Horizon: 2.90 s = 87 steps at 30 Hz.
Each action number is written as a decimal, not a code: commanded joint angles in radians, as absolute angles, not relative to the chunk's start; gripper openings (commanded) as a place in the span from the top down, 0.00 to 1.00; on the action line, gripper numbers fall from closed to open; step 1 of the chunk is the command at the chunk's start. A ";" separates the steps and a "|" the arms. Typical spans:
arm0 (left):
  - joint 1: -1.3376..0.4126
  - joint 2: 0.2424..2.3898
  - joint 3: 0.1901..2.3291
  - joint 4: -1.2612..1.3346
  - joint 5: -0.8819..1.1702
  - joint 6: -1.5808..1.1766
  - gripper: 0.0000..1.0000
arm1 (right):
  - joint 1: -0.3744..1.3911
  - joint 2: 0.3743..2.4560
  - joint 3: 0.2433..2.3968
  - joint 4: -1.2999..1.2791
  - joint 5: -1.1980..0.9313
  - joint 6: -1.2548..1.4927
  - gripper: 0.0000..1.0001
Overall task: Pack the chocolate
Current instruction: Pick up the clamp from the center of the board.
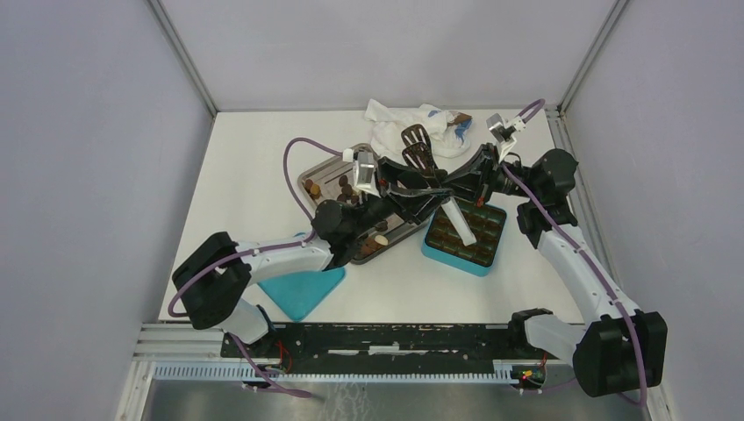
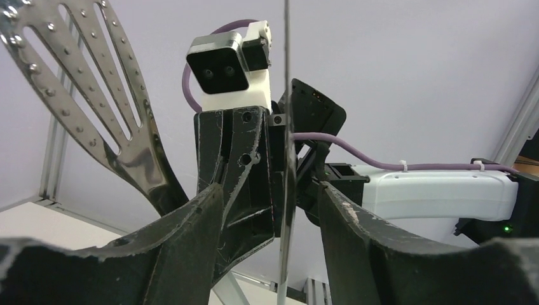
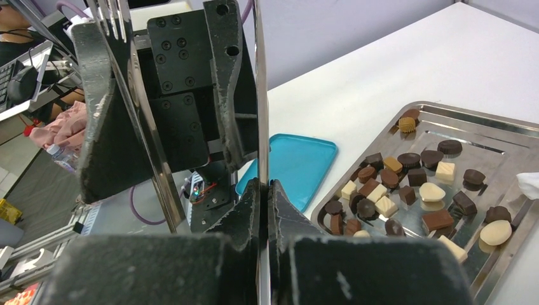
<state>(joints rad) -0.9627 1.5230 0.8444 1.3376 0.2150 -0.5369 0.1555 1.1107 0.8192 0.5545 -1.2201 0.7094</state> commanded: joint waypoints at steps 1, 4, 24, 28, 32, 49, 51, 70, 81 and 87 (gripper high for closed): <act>-0.969 1.532 0.897 1.326 0.251 -0.536 0.41 | 0.161 1.077 0.834 0.578 -1.217 0.701 1.00; -0.968 1.528 0.900 1.327 0.280 -0.519 0.54 | 0.161 1.076 0.837 0.571 -1.220 0.694 1.00; -0.970 1.483 0.953 1.412 0.699 -0.515 0.98 | 0.090 1.171 0.770 0.482 -1.168 0.632 1.00; -0.944 1.493 0.936 1.380 0.615 -0.538 0.98 | 0.087 1.135 0.776 0.516 -1.178 0.649 0.94; -0.882 1.524 0.896 1.499 0.558 -0.710 0.98 | 0.073 1.060 0.804 0.439 -1.187 0.565 0.60; -0.775 1.264 0.684 1.275 0.571 -0.636 0.98 | -0.092 0.751 0.767 0.014 -1.374 0.068 0.02; -0.775 1.268 0.704 1.247 0.563 -0.625 0.98 | -0.091 0.750 0.780 -0.029 -1.400 0.056 0.02; -0.799 1.540 0.897 1.661 0.703 -0.863 0.98 | 0.086 0.847 0.772 0.325 -1.174 0.581 0.14; -0.843 1.536 0.916 1.555 0.672 -0.783 0.98 | 0.147 0.940 0.837 0.174 -1.077 0.456 0.33; -0.852 1.530 0.917 1.511 0.645 -0.740 0.98 | 0.179 0.961 0.878 0.131 -1.064 0.404 0.40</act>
